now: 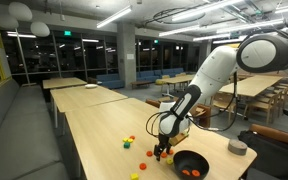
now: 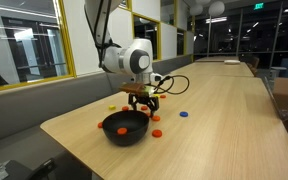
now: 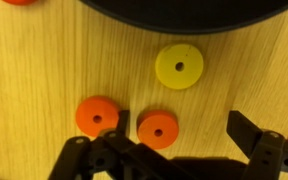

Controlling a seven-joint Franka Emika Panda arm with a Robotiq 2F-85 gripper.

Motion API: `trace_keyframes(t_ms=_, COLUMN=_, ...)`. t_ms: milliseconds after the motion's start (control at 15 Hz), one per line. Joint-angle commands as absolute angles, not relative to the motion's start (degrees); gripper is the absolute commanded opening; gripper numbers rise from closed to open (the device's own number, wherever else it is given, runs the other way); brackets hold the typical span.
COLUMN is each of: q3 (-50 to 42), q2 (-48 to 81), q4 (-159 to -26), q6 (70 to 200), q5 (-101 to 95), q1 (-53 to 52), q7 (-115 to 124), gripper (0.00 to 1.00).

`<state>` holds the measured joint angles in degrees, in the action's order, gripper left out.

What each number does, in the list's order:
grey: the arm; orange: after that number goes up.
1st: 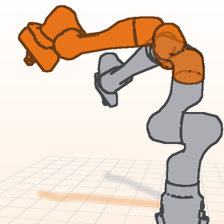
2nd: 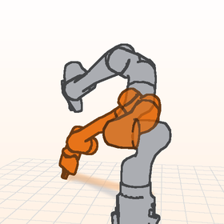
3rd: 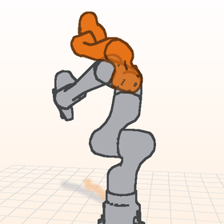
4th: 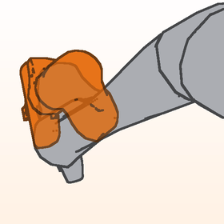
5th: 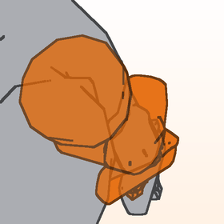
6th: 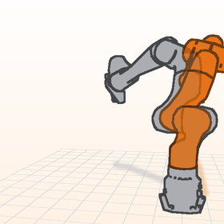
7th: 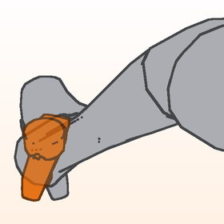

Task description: Place three orange rings inside the black bowl

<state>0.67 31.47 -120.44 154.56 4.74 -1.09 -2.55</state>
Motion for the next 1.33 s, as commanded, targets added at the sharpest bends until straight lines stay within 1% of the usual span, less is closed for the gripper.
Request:
trace_keyframes(t_ms=0, q3=0.3, q2=32.2, q4=-118.5, q6=153.3, q5=3.0, q1=-1.2, q7=-1.6, gripper=1.00)
trace_keyframes(t_ms=800, q3=-0.2, q2=33.0, q4=-117.3, q6=153.3, q5=2.7, q1=-1.3, q7=-1.5, gripper=1.00)
trace_keyframes(t_ms=867, q3=-0.1, q2=33.2, q4=-117.2, q6=153.4, q5=2.8, q1=-1.2, q7=-1.6, gripper=0.95)
trace_keyframes(t_ms=933, q3=-0.1, q2=33.3, q4=-117.1, q6=153.4, q5=2.8, q1=-1.1, q7=-1.7, gripper=0.73)
trace_keyframes(t_ms=1067, q3=-0.1, q2=33.4, q4=-117.0, q6=153.4, q5=2.7, q1=-1.1, q7=-1.7, gripper=0.70)
trace_keyframes(t_ms=1200, q3=-0.3, q2=33.4, q4=-116.8, q6=153.5, q5=2.3, q1=-1.0, q7=-1.8, gripper=0.54)
trace_keyframes(t_ms=1267, q3=-0.5, q2=33.3, q4=-116.7, q6=153.5, q5=2.1, q1=-1.1, q7=-1.7, gripper=0.44)
